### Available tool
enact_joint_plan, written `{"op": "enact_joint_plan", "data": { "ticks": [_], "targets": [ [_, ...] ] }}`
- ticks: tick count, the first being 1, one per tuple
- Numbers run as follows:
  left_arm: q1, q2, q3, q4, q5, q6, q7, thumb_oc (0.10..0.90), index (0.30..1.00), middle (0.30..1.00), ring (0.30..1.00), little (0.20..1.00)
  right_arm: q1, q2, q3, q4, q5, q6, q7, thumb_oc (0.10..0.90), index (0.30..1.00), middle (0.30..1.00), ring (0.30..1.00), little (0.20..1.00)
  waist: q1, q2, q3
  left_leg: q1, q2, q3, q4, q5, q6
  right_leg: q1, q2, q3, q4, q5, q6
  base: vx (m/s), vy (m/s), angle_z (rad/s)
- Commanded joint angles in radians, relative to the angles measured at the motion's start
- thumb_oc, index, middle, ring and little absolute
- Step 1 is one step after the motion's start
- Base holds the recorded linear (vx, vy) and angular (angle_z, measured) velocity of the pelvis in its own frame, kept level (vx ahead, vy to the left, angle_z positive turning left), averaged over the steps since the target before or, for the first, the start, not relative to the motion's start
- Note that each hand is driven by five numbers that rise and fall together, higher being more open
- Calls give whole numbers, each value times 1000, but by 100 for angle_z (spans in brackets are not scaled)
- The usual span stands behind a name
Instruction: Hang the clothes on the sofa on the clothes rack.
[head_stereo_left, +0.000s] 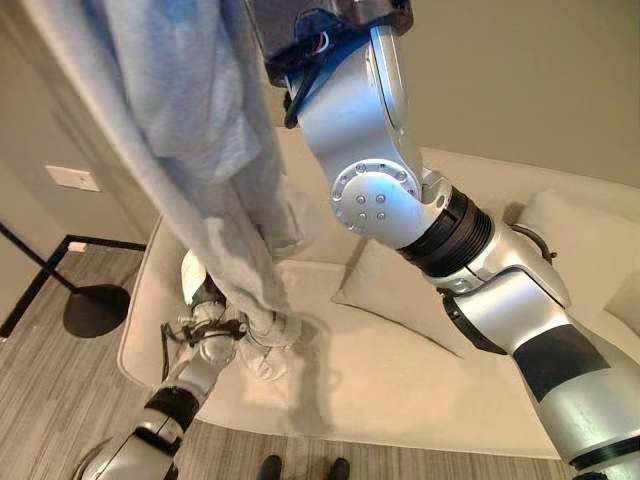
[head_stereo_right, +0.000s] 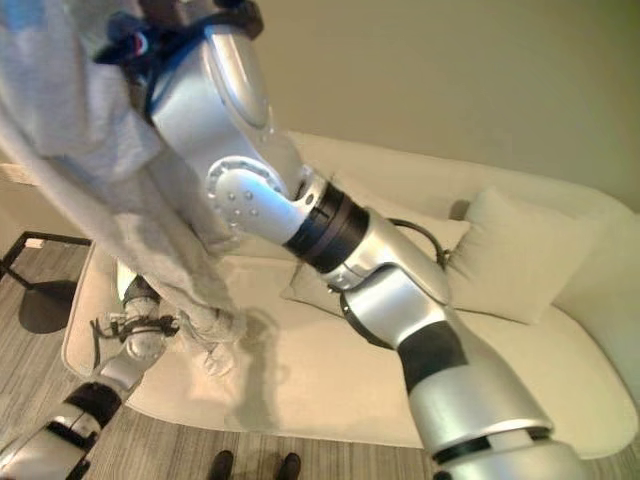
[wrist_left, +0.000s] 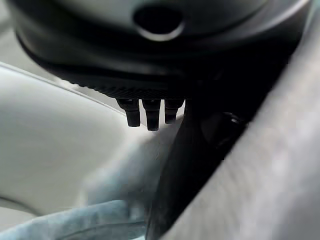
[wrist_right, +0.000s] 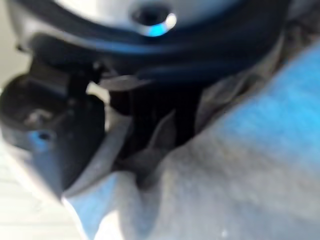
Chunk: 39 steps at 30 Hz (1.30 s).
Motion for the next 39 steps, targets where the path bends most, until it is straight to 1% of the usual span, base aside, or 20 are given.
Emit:
{"op": "enact_joint_plan", "data": {
  "ticks": [1, 2, 4, 7, 8, 11, 16, 18, 19, 20, 22, 25, 26, 28, 29, 30, 32, 33, 35, 39],
  "targets": [
    [-181, -48, 5, 138, -88, -83, 71, 800, 900, 900, 900, 900, -103, 6, -38, 46, -14, -151, 30, 400, 300, 300, 300, 300, 14, 22, -134, 37, 25, 48, 0, -84, -10, 64, -32, 57, 7, -109, 103, 6, 11, -9],
    [-183, -49, 4, 140, -89, -84, 70, 800, 900, 900, 900, 900, -103, 6, -37, 45, -16, -152, 28, 400, 300, 300, 300, 300, 15, 22, -134, 37, 25, 48, 0, -84, -10, 64, -32, 58, 7, -109, 103, 5, 3, -13],
    [-231, -94, 27, 142, -197, -114, 76, 800, 900, 900, 900, 900, -85, 11, -30, 22, -35, -158, 11, 400, 300, 300, 300, 300, 0, 18, -131, 38, 28, 61, 0, -86, -9, 56, -30, 69, 7, -104, 104, 12, -1, -29],
    [-238, -116, 30, 134, -220, -123, 70, 800, 900, 900, 900, 900, -86, 28, -32, 32, -38, -161, 1, 400, 300, 300, 300, 300, -6, 14, -130, 39, 29, 69, 0, -88, -8, 54, -29, 77, 7, -102, 104, 6, -3, -17],
    [-243, -142, 35, 133, -254, -131, 63, 400, 300, 300, 300, 300, -82, 43, -33, 37, -38, -162, -10, 400, 300, 300, 300, 300, -11, 10, -128, 41, 31, 74, 0, -89, -8, 53, -26, 82, 7, -101, 103, 12, -9, -8],
    [-256, -168, 78, 119, -335, -152, 70, 400, 300, 300, 300, 300, -73, 65, -29, 57, -39, -160, -33, 400, 300, 300, 300, 300, -16, 4, -126, 43, 34, 80, 0, -90, -9, 51, -24, 89, 7, -101, 100, 20, -9, -5],
    [-229, -152, 168, 2, -420, -196, 103, 400, 300, 300, 300, 300, -51, 58, -39, 77, -49, -158, -66, 400, 300, 300, 300, 300, -7, 1, -122, 45, 37, 81, 0, -92, -9, 54, -22, 91, 7, -102, 99, 4, -10, -3],
    [-124, -123, 271, -178, -466, -238, 99, 400, 300, 300, 300, 300, -21, 14, -67, 86, -56, -143, -84, 400, 300, 300, 300, 300, 23, 0, -111, 42, 36, 72, 0, -90, -8, 59, -20, 81, 7, -106, 95, 0, 0, 0],
    [-116, -122, 273, -187, -464, -234, 101, 400, 300, 300, 300, 300, -18, 16, -67, 85, -57, -142, -84, 400, 300, 300, 300, 300, 21, 1, -113, 43, 36, 72, 0, -91, -8, 60, -20, 80, 7, -106, 95, 0, 0, 0],
    [-63, -113, 302, -266, -458, -242, 96, 400, 300, 300, 300, 300, -10, -6, -75, 83, -62, -132, -85, 400, 300, 300, 300, 300, 32, 0, -107, 41, 36, 69, 0, -89, -8, 61, -21, 76, 7, -107, 94, 3, -18, 7],
    [88, -82, 384, -474, -374, -235, 98, 400, 300, 300, 300, 300, 29, -53, -92, 76, -79, -92, -83, 400, 300, 300, 300, 300, 58, 0, -100, 39, 35, 57, 0, -85, -9, 69, -21, 63, 7, -113, 90, 9, -39, 7],
    [159, -51, 423, -584, -282, -208, 127, 400, 300, 300, 300, 300, 60, -91, -91, 61, -92, -70, -79, 400, 300, 300, 300, 300, 67, 2, -98, 37, 36, 47, 0, -81, -11, 71, -20, 54, 7, -116, 89, -6, -30, 16],
    [209, -8, 469, -674, -199, -192, 150, 400, 300, 300, 300, 300, 83, -144, -71, 41, -97, -44, -66, 400, 300, 300, 300, 300, 78, 7, -91, 33, 35, 41, 0, -76, -13, 72, -20, 48, 7, -117, 87, -16, -25, 30],
    [245, 5, 496, -732, -167, -180, 160, 400, 300, 300, 300, 300, 102, -168, -58, 24, -102, -28, -62, 400, 300, 300, 300, 300, 80, 11, -91, 32, 35, 38, 0, -74, -14, 73, -19, 43, 7, -118, 87, -13, -28, 12],
    [286, 46, 556, -820, -107, -169, 185, 400, 300, 300, 300, 300, 141, -216, -19, -12, -102, 10, -40, 400, 300, 300, 300, 300, 92, 17, -83, 29, 36, 33, 0, -69, -16, 73, -19, 36, 7, -119, 86, -3, -21, 12],
    [294, 42, 558, -830, -103, -163, 186, 400, 300, 300, 300, 300, 145, -216, -18, -16, -103, 11, -40, 400, 300, 300, 300, 300, 90, 19, -85, 30, 36, 32, 0, -69, -16, 74, -19, 35, 7, -119, 86, -10, -40, 19],
    [369, 98, 660, -936, -18, -135, 226, 400, 300, 300, 300, 300, 180, -308, 31, -70, -100, 57, -1, 400, 300, 300, 300, 300, 106, 27, -79, 25, 37, 29, 0, -63, -19, 74, -19, 28, 7, -120, 86, -14, -32, 16],
    [373, 95, 662, -942, -16, -132, 226, 400, 300, 300, 300, 300, 182, -309, 31, -72, -98, 58, 0, 400, 300, 300, 300, 300, 105, 28, -79, 25, 38, 29, 0, -63, -19, 75, -19, 28, 7, -120, 86, -13, -26, 9],
    [428, 157, 752, -1032, 67, -116, 262, 400, 300, 300, 300, 300, 189, -390, 74, -96, -101, 94, 30, 400, 300, 300, 300, 300, 121, 36, -74, 20, 40, 23, 0, -56, -21, 73, -18, 20, 7, -121, 86, -14, -39, 4],
    [497, 226, 847, -1079, 147, -86, 304, 400, 300, 300, 300, 300, 190, -473, 115, -133, -113, 122, 57, 400, 300, 300, 300, 300, 136, 42, -71, 13, 43, 21, 0, -50, -25, 71, -16, 12, 7, -121, 89, -8, -23, 5]
  ]
}}
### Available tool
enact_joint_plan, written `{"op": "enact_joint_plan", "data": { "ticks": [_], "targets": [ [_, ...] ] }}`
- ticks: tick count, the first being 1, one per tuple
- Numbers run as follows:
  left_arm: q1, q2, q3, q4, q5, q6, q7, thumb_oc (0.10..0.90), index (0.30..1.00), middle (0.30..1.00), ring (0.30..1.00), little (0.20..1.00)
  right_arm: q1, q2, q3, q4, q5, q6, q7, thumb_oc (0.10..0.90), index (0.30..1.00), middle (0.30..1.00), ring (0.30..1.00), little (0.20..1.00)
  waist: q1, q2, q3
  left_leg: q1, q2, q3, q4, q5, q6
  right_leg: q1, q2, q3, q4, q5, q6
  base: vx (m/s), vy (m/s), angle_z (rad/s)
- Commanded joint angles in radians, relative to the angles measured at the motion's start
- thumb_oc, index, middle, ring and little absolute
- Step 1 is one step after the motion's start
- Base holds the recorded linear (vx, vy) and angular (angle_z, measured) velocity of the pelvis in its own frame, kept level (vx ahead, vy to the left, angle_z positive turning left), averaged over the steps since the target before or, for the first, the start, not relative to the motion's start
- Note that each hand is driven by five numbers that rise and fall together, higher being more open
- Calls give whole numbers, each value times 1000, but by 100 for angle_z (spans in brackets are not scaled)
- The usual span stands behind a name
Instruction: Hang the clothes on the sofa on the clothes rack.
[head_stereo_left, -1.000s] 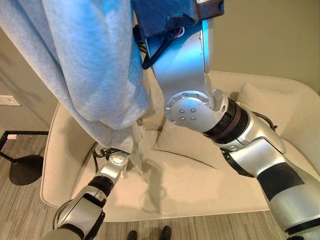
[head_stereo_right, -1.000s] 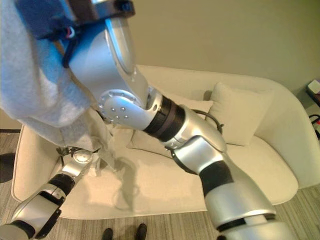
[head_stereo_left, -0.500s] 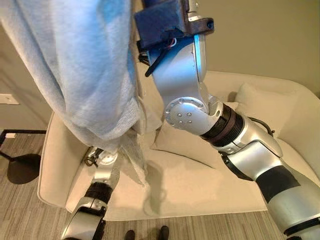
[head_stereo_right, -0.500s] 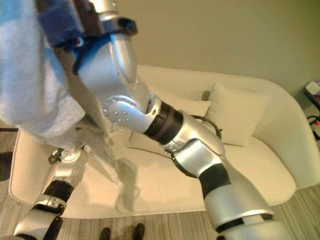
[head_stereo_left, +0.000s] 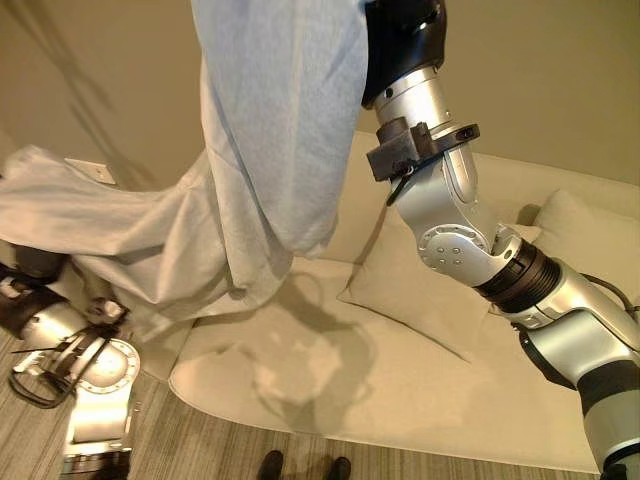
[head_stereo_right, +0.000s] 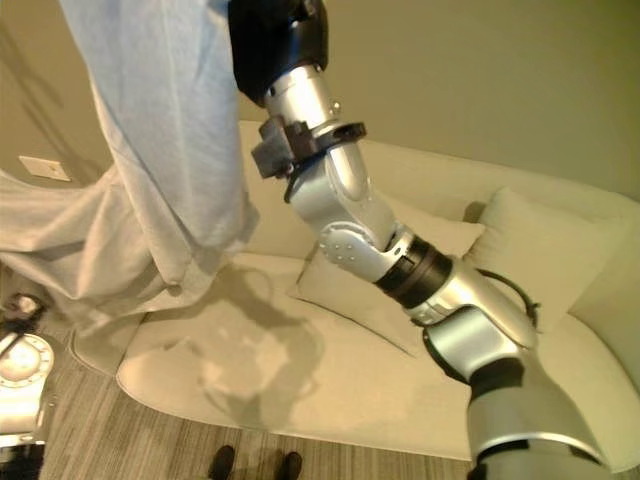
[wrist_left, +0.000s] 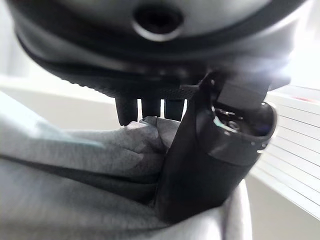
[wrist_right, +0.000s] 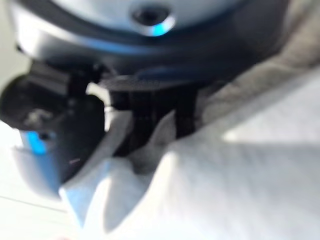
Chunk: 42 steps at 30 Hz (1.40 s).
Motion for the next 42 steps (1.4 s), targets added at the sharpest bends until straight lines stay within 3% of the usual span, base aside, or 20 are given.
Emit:
{"op": "enact_joint_plan", "data": {
  "ticks": [1, 6, 10, 12, 13, 16, 20, 22, 23, 25, 26, 27, 28, 30, 31, 34, 36, 39, 41, 42],
  "targets": [
    [-61, 125, 42, -41, 151, -25, 54, 400, 300, 300, 300, 300, -116, -13, -25, -39, -30, -51, 47, 400, 300, 300, 300, 300, 14, 20, -80, 32, 14, 45, 1, -46, -18, 80, -43, 34, 7, -108, 82, -12, -32, 8],
    [125, 230, 247, -39, 224, -5, 73, 400, 300, 300, 300, 300, -83, -179, -10, -94, -95, -27, 92, 400, 300, 300, 300, 300, 56, 28, -68, 27, 14, 31, 1, -41, -16, 79, -42, 21, 7, -110, 88, -10, 0, 11],
    [134, 183, 261, -41, 231, -22, 54, 400, 300, 300, 300, 300, 84, -239, -195, -108, -283, -51, 11, 400, 300, 300, 300, 300, 103, 21, -6, 0, 35, 53, 30, -19, -39, 114, -95, -54, 7, -110, 93, -109, 152, 67],
    [118, 168, 236, -41, 233, -51, 68, 400, 300, 300, 300, 300, 147, -211, -242, -116, -354, -53, -17, 400, 300, 300, 300, 300, 98, 18, 4, 11, 141, 44, 15, 12, -63, 111, -145, -61, 7, -86, 112, -98, 274, 42],
    [116, 170, 233, -39, 235, -53, 70, 400, 300, 300, 300, 300, 152, -212, -246, -120, -359, -52, -21, 400, 300, 300, 300, 300, 100, 20, 5, 16, 146, 43, 9, 15, -66, 114, -140, -62, 7, -86, 111, -113, 374, 16],
    [102, 146, 182, -57, 249, -69, 84, 400, 300, 300, 300, 300, 223, -202, -291, -143, -461, -47, -78, 400, 300, 300, 300, 300, 73, 55, 15, 27, 305, 11, 1, 174, -123, 100, -234, -75, 46, -60, 162, -165, 545, 4],
    [141, 135, 136, -79, 282, -69, 76, 400, 300, 300, 300, 300, 298, -205, -339, -166, -515, -51, -124, 400, 300, 300, 300, 300, 60, 109, -7, 62, 337, -94, 1, 223, -167, 78, -312, -71, 131, -60, 212, -110, 539, -3],
    [160, 118, 84, -110, 283, -70, 22, 400, 300, 300, 300, 300, 476, -198, -432, -182, -558, -30, -139, 400, 300, 300, 300, 300, 23, 144, -35, 91, 318, -77, 24, 43, -150, 109, -391, -90, 175, -64, 249, -136, 737, 28],
    [179, 95, 61, -107, 279, -49, 2, 400, 300, 300, 300, 300, 540, -176, -491, -192, -603, 6, -162, 400, 300, 300, 300, 300, 14, 141, -27, 99, 261, -59, 73, -97, -114, 92, -460, -76, 257, -24, 248, -240, 783, 103],
    [162, 98, 1, -120, 265, -40, -57, 400, 300, 300, 300, 300, 687, -118, -582, -215, -685, 46, -193, 400, 300, 300, 300, 300, 21, 105, 3, 71, 127, -26, 218, -209, -57, 77, -589, -83, 373, 124, 256, -336, 791, 90],
    [157, 107, -3, -129, 282, -29, -79, 400, 300, 300, 300, 300, 740, -94, -617, -223, -717, 58, -205, 400, 300, 300, 300, 300, 26, 92, 24, 61, 48, 8, 267, -232, -11, 48, -616, -100, 461, 106, 238, -350, 921, 48],
    [157, 102, 0, -141, 292, -24, -82, 400, 300, 300, 300, 300, 751, -64, -617, -224, -733, 71, -192, 400, 300, 300, 300, 300, 27, 86, 34, 66, -5, 14, 280, -235, 31, 13, -534, -76, 525, 38, 203, -342, 965, 12],
    [165, 87, -5, -136, 310, -15, -89, 400, 300, 300, 300, 300, 738, -62, -613, -212, -725, 55, -194, 400, 300, 300, 300, 300, 19, 86, 36, 73, -63, 36, 260, -208, 80, -63, -364, -108, 619, -64, 154, -234, 668, -8],
    [155, 91, -21, -101, 317, 11, -99, 400, 300, 300, 300, 300, 748, -61, -624, -189, -722, 40, -198, 400, 300, 300, 300, 300, -6, 38, 42, 109, -137, 8, 247, -191, 103, -142, -159, -134, 617, -92, 129, -69, 355, -16],
    [151, 88, -23, -92, 319, 11, -103, 400, 300, 300, 300, 300, 761, -61, -633, -185, -726, 33, -208, 400, 300, 300, 300, 300, -20, 22, 42, 123, -157, -7, 241, -188, 109, -164, -120, -114, 618, -70, 129, 40, 155, 181],
    [186, 53, -23, -78, 330, 23, -110, 400, 300, 300, 300, 300, 829, -84, -702, -196, -745, 17, -225, 400, 300, 300, 300, 300, -52, -35, 7, 166, -234, -78, 207, -190, 123, -103, -107, -124, 454, -14, 97, 109, -20, 191],
    [253, -9, 23, -67, 282, 3, -107, 400, 300, 300, 300, 300, 879, -81, -739, -199, -754, 12, -233, 400, 300, 300, 300, 300, -55, -15, -37, 178, -217, -66, 222, -224, 110, 0, -85, -79, 249, -9, 84, 186, -190, 106],
    [277, -28, 76, -50, 235, -27, -97, 400, 300, 300, 300, 300, 899, -77, -735, -198, -764, 12, -234, 400, 300, 300, 300, 300, -12, 24, -54, 141, -167, 19, 307, -260, 76, 131, -51, -13, 91, -30, 72, -35, -39, -64],
    [274, -36, 85, -44, 214, -53, -103, 400, 300, 300, 300, 300, 882, -94, -719, -195, -775, 18, -233, 400, 300, 300, 300, 300, -4, 32, -33, 86, -86, 96, 319, -233, 40, 157, -56, 31, 61, -49, 69, -210, 96, -61],
    [271, -32, 89, -40, 206, -59, -106, 400, 300, 300, 300, 300, 877, -84, -714, -201, -784, 20, -238, 400, 300, 300, 300, 300, 1, 30, -22, 67, -21, 76, 246, -163, 31, 149, -60, 56, 60, -58, 68, -194, 106, -72]
  ]
}}
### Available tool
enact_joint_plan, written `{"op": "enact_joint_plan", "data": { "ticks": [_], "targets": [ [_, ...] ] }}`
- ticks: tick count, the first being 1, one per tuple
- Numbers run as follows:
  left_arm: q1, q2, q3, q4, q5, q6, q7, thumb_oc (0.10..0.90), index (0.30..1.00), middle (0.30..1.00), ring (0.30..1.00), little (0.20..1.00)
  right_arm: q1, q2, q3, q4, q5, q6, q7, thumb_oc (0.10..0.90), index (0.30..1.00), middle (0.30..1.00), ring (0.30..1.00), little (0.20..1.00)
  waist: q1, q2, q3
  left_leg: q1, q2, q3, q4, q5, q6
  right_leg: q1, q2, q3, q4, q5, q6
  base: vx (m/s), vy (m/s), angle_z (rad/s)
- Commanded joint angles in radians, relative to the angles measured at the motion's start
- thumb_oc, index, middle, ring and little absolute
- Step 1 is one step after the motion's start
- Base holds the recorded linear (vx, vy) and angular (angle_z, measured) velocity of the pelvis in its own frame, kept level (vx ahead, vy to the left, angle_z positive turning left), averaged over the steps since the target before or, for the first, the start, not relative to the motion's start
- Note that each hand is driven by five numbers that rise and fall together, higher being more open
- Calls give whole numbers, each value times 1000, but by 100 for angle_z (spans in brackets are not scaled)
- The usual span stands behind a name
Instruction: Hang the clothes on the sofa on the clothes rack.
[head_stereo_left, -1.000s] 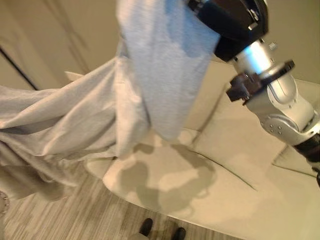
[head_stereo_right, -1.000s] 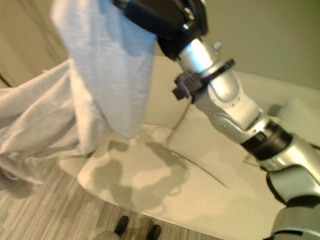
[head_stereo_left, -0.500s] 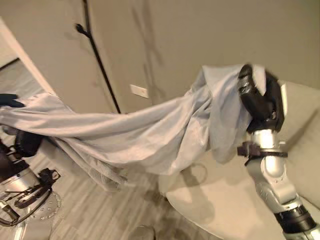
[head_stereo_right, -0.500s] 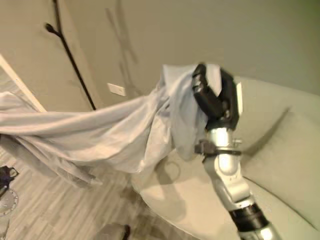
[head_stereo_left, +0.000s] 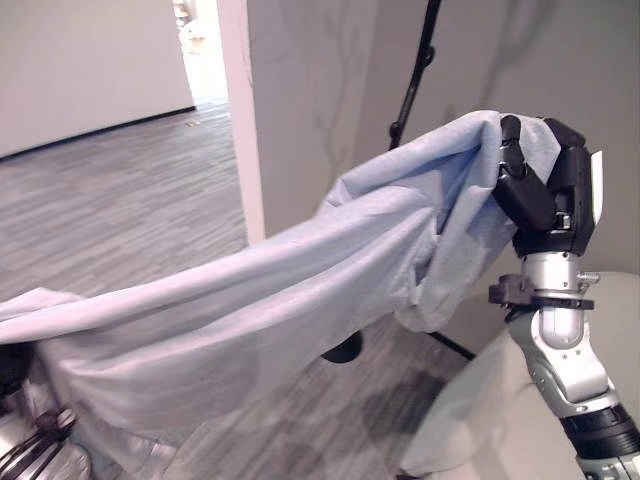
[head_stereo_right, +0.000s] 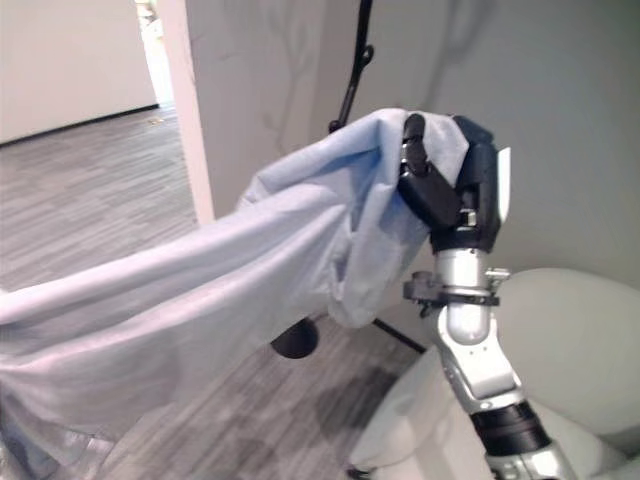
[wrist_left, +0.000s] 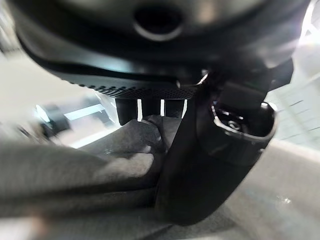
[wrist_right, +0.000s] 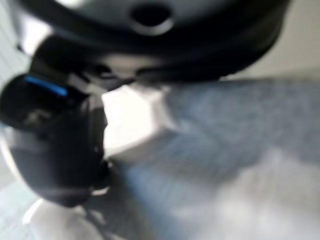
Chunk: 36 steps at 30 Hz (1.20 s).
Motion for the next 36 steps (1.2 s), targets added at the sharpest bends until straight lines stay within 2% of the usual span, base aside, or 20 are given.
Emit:
{"op": "enact_joint_plan", "data": {
  "ticks": [1, 3, 4, 5, 7, 8, 13, 18, 19, 20, 21, 23, 25, 26, 30, 32, 33, 34, 35, 36],
  "targets": [
    [-65, 126, -2, -124, 17, -114, 16, 400, 300, 300, 300, 300, -47, -55, -20, -63, -27, -77, -39, 400, 300, 300, 300, 300, -54, 12, -81, 172, 99, -25, -302, 96, 25, 51, 25, -28, -51, -63, 150, -168, 110, -118],
    [-79, 139, -27, -111, 13, -94, -17, 400, 300, 300, 300, 300, -10, -32, -75, -53, -142, -29, -96, 400, 300, 300, 300, 300, -80, 19, -116, 214, 119, -36, -436, 143, 21, 49, 27, -53, -51, -75, 145, 47, 80, -60],
    [-77, 144, -26, -109, 12, -90, -33, 400, 300, 300, 300, 300, 5, -26, -90, -39, -210, 5, -121, 400, 300, 300, 300, 300, -86, 22, -129, 229, 116, -42, -456, 146, 19, 55, 24, -58, -52, -77, 146, 188, 95, 41],
    [-84, 147, -35, -105, 25, -83, -55, 400, 300, 300, 300, 300, 25, 7, -117, -21, -371, 70, -177, 400, 300, 300, 300, 300, -97, 31, -145, 250, 110, -45, -470, 141, 20, 64, 19, -59, -48, -84, 144, 136, 68, 26],
    [-103, 153, -53, -99, 33, -80, -61, 400, 300, 300, 300, 300, 27, 40, -134, -25, -468, 109, -231, 400, 300, 300, 300, 300, -105, 33, -148, 259, 109, -40, -474, 140, 22, 68, 18, -56, -43, -90, 141, 125, 0, 6],
    [-140, 165, -80, -92, 58, -69, -76, 400, 300, 300, 300, 300, 29, 56, -171, -27, -595, 158, -295, 400, 300, 300, 300, 300, -123, 36, -156, 269, 111, -32, -479, 138, 23, 76, 22, -50, -43, -98, 139, 116, -44, 17],
    [-224, 204, -115, -62, 116, -38, -59, 400, 300, 300, 300, 300, 20, 51, -210, -24, -706, 203, -366, 400, 300, 300, 300, 300, -138, 34, -153, 271, 125, -31, -458, 125, 21, 82, 37, -33, -41, -111, 133, 90, -76, 1],
    [-361, 239, -143, -15, 135, -14, -27, 400, 300, 300, 300, 300, -59, 1, -203, 29, -773, 229, -418, 400, 300, 300, 300, 300, -140, 13, -101, 161, 122, -19, -213, 86, 5, 91, 44, -16, -44, -120, 116, -13, -96, -18],
    [-406, 246, -157, 9, 135, -13, -16, 400, 300, 300, 300, 300, -90, -34, -192, 53, -812, 250, -438, 400, 300, 300, 300, 300, -133, 8, -74, 105, 93, -23, -101, 100, 14, 102, 43, -8, -45, -122, 106, -16, -1, -16],
    [-429, 247, -169, 19, 134, -11, -7, 400, 300, 300, 300, 300, -114, -50, -184, 67, -836, 266, -448, 400, 300, 300, 300, 300, -124, 10, -67, 80, 50, -42, -72, 88, 24, 102, 47, 0, -47, -121, 104, 64, 43, -34],
    [-462, 253, -186, 35, 149, -2, 9, 400, 300, 300, 300, 300, -171, -71, -156, 102, -873, 283, -462, 400, 300, 300, 300, 300, -108, 15, -61, 52, -56, -91, -92, 48, 54, 97, 56, 27, -51, -118, 113, 103, 74, -44],
    [-468, 265, -195, 36, 159, 3, 6, 400, 300, 300, 300, 300, -212, -81, -137, 120, -891, 303, -459, 400, 300, 300, 300, 300, -99, 25, -66, 44, -113, -122, -139, 73, 61, 99, 80, 48, -44, -119, 114, 101, 58, -72],
    [-461, 264, -201, 22, 174, 1, -5, 400, 300, 300, 300, 300, -239, -98, -121, 153, -932, 340, -466, 400, 300, 300, 300, 300, -97, 38, -79, 52, -127, -128, -181, 107, 71, 105, 104, 81, -31, -128, 109, 136, 77, -79],
    [-454, 260, -210, 20, 181, 5, -20, 400, 300, 300, 300, 300, -249, -92, -106, 176, -935, 350, -461, 400, 300, 300, 300, 300, -91, 40, -92, 78, -118, -130, -205, 99, 84, 117, 115, 90, -32, -145, 107, 226, 103, -57],
    [-452, 268, -230, 16, 174, 0, -23, 400, 300, 300, 300, 300, -301, -78, -61, 242, -928, 356, -469, 400, 300, 300, 300, 300, -75, 23, -102, 118, -104, -113, -240, 105, 103, 124, 125, 78, 44, -181, 101, 131, 34, -49],
    [-469, 286, -231, 17, 164, -2, -19, 400, 300, 300, 300, 300, -364, -77, -24, 279, -941, 372, -460, 400, 300, 300, 300, 300, -53, 17, -98, 137, -83, -72, -251, 104, 105, 97, 119, 19, 151, -195, 134, 87, 51, -57],
    [-493, 295, -242, 32, 155, 4, -10, 400, 300, 300, 300, 300, -426, -84, 18, 319, -939, 386, -445, 400, 300, 300, 300, 300, -43, 21, -80, 167, -67, -48, -249, 79, 116, 43, 79, -44, 295, -172, 194, 105, 60, -123],
    [-504, 295, -249, 32, 148, 6, -7, 400, 300, 300, 300, 300, -445, -87, 27, 332, -940, 395, -444, 400, 300, 300, 300, 300, -41, 22, -74, 182, -61, -35, -246, 63, 122, 19, 49, -78, 348, -130, 226, 67, 73, -111],
    [-515, 294, -249, 38, 137, 7, -5, 400, 300, 300, 300, 300, -462, -86, 34, 351, -932, 401, -445, 400, 300, 300, 300, 300, -33, 29, -68, 189, -59, -21, -242, 54, 131, 1, 8, -109, 387, -110, 248, 14, 44, -36],
    [-519, 293, -250, 41, 136, 7, -5, 400, 300, 300, 300, 300, -469, -89, 37, 356, -930, 401, -447, 400, 300, 300, 300, 300, -34, 29, -65, 188, -63, -22, -241, 54, 134, -5, 2, -109, 399, -114, 252, 35, -40, -8]
  ]
}}
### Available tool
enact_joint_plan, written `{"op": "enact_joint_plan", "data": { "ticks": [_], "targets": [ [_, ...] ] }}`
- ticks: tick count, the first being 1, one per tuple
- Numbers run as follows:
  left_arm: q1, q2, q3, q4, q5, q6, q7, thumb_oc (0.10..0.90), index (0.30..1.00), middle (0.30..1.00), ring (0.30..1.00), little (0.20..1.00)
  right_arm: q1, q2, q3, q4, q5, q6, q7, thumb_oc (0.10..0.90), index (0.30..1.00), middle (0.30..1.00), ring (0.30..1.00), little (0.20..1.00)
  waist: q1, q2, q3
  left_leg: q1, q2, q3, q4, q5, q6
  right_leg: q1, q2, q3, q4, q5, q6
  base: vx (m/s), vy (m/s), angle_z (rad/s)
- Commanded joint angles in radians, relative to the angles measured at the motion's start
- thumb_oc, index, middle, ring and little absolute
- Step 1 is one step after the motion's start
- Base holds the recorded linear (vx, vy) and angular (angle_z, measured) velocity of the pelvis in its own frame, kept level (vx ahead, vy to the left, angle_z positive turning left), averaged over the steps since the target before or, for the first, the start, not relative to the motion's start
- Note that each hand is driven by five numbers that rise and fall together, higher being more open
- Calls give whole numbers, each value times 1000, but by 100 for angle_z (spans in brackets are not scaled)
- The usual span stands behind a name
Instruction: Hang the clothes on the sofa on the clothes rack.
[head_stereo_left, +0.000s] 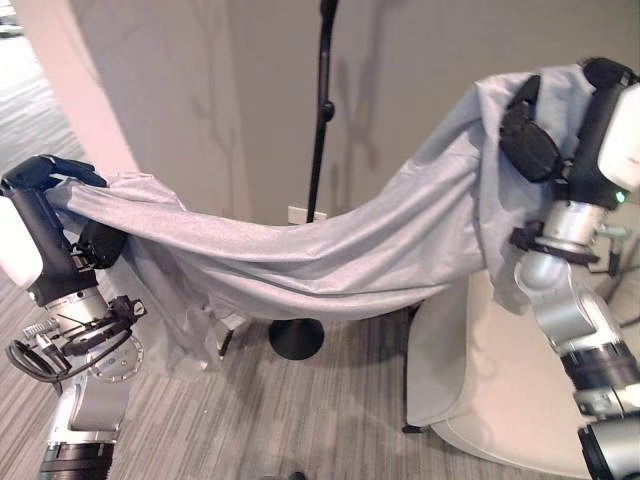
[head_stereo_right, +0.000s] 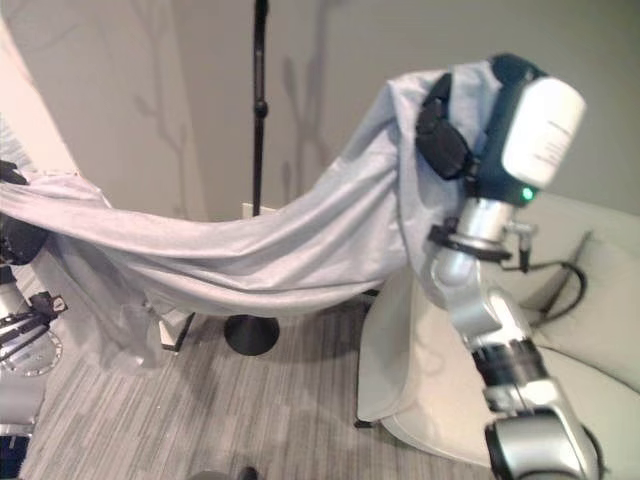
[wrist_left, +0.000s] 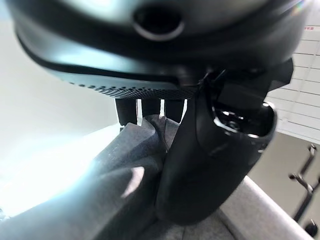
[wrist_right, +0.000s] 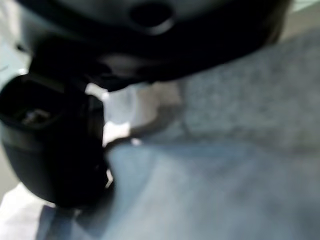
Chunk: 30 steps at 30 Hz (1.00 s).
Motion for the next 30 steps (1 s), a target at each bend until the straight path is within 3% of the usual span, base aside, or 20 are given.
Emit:
{"op": "enact_joint_plan", "data": {
  "ticks": [1, 2, 3, 5, 6, 7, 9, 12, 13, 14, 15, 16, 17, 18, 19, 21, 22, 26, 30],
  "targets": [
    [-101, 82, 31, -61, -42, -29, 40, 400, 300, 300, 300, 300, -158, -67, -23, 47, -36, 39, -29, 400, 300, 300, 300, 300, 62, 43, -126, -44, 4, 1, 54, -114, -7, 4, -104, -139, -17, 90, -3, 38, -72, -7],
    [-103, 81, 31, -59, -42, -29, 40, 400, 300, 300, 300, 300, -162, -68, -21, 49, -35, 39, -29, 400, 300, 300, 300, 300, 60, 43, -125, -43, 4, -1, 52, -114, -7, 4, -104, -141, -17, 89, -4, 129, -212, -20],
    [-120, 96, 28, -52, -38, -30, 28, 400, 300, 300, 300, 300, -178, -90, -17, 73, -35, 53, -23, 400, 300, 300, 300, 300, 61, 39, -131, -33, 13, -22, 39, -124, -21, -3, -167, -107, -105, 110, -3, 147, -210, -21],
    [-160, 118, 25, -24, -33, -25, 31, 400, 300, 300, 300, 300, -193, -130, 2, 98, -52, 68, -27, 400, 300, 300, 300, 300, 51, 34, -137, -21, 22, -45, 28, -136, -36, 7, -232, -53, -225, 197, 16, 250, -253, 5],
    [-201, 138, 16, 19, -29, -13, 34, 400, 300, 300, 300, 300, -202, -164, 21, 110, -63, 79, -6, 400, 300, 300, 300, 300, 45, 22, -141, -11, 20, -48, 19, -141, -40, 43, -230, -14, -326, 220, 29, 429, -231, 48],
    [-242, 182, 12, 92, -14, 15, 46, 400, 300, 300, 300, 300, -216, -161, 54, 129, -54, 66, 10, 400, 300, 300, 300, 300, 42, 6, -156, 15, 38, -41, 3, -147, -50, 60, -202, -10, -339, 219, 41, 446, -207, 54],
    [-283, 260, 9, 171, 0, 33, 71, 400, 300, 300, 300, 300, -234, -170, 82, 132, -31, 31, 26, 400, 300, 300, 300, 300, 28, 0, -172, 38, 77, -55, -35, -146, -69, 57, -154, 0, -336, 188, 33, 355, -217, 19],
    [-395, 468, -21, 384, -70, 72, 94, 400, 300, 300, 300, 300, -316, -189, 193, 215, 50, -50, 30, 400, 300, 300, 300, 300, 7, -24, -174, 54, 176, -96, -38, -143, -126, 60, -71, -60, -347, 141, 5, 238, -322, 17],
    [-414, 495, -29, 420, -83, 72, 92, 400, 300, 300, 300, 300, -334, -193, 213, 247, 62, -60, 27, 400, 300, 300, 300, 300, 3, -30, -171, 50, 192, -106, -23, -147, -136, 68, -57, -76, -357, 135, -4, 239, -373, 46],
    [-421, 548, -30, 463, -101, 65, 83, 400, 300, 300, 300, 300, -396, -196, 269, 310, 83, -80, 23, 400, 300, 300, 300, 300, 13, -38, -162, 20, 206, -125, 64, -122, -150, 91, -28, -80, -390, 135, -23, 233, -294, 27],
    [-414, 590, -16, 502, -116, 68, 79, 400, 300, 300, 300, 300, -432, -194, 305, 328, 97, -93, 35, 400, 300, 300, 300, 300, 34, -46, -146, -18, 205, -129, 165, -61, -152, 117, -4, -65, -416, 127, -44, 169, -347, -15],
    [-416, 656, -14, 564, -122, 79, 76, 400, 300, 300, 300, 300, -509, -200, 374, 354, 105, -106, 38, 400, 300, 300, 300, 300, 68, -66, -87, -161, 191, -118, 412, 49, -133, 161, 9, -51, -449, 118, -76, 66, -244, -84],
    [-428, 667, -26, 595, -126, 76, 68, 400, 300, 300, 300, 300, -522, -198, 396, 374, 109, -110, 42, 400, 300, 300, 300, 300, 63, -66, -75, -209, 192, -94, 461, 36, -125, 165, 11, -57, -461, 114, -78, 62, -90, -91],
    [-462, 682, -58, 642, -129, 83, 56, 400, 300, 300, 300, 300, -553, -214, 427, 384, 114, -109, 61, 400, 300, 300, 300, 300, 72, -65, -69, -256, 156, -38, 392, -59, -110, 172, 12, -49, -484, 109, -71, 190, 153, -42],
    [-463, 692, -64, 642, -123, 88, 55, 400, 300, 300, 300, 300, -555, -227, 432, 386, 111, -116, 60, 400, 300, 300, 300, 300, 88, -57, -67, -279, 112, -37, 255, -68, -115, 180, 23, -35, -494, 99, -65, 246, 249, 32],
    [-422, 686, -41, 604, -102, 90, 45, 400, 300, 300, 300, 300, -526, -232, 426, 417, 97, -109, 58, 400, 300, 300, 300, 300, 112, -40, -81, -277, 92, -50, -10, 76, -131, 207, 61, -25, -492, 77, -72, 317, 290, 3],
    [-439, 691, -73, 613, -93, 82, 37, 400, 300, 300, 300, 300, -523, -208, 430, 474, 90, -106, 54, 400, 300, 300, 300, 300, 110, -41, -98, -251, 78, -78, -36, 91, -128, 217, 66, -29, -487, 65, -68, 380, 320, -57],
    [-573, 741, -171, 709, -140, 95, 50, 400, 300, 300, 300, 300, -548, -199, 450, 602, 118, -71, 48, 400, 300, 300, 300, 300, 104, -65, -153, -198, 58, -59, -95, 86, -108, 216, 29, -45, -428, 42, -45, 275, 298, -41],
    [-616, 896, -208, 948, -246, 82, 32, 400, 300, 300, 300, 300, -569, -227, 457, 701, 181, -76, 50, 400, 300, 300, 300, 300, 108, -72, -172, -165, 51, -42, -86, 55, -92, 216, 9, -48, -403, 44, -19, 136, 194, -92]
  ]
}}
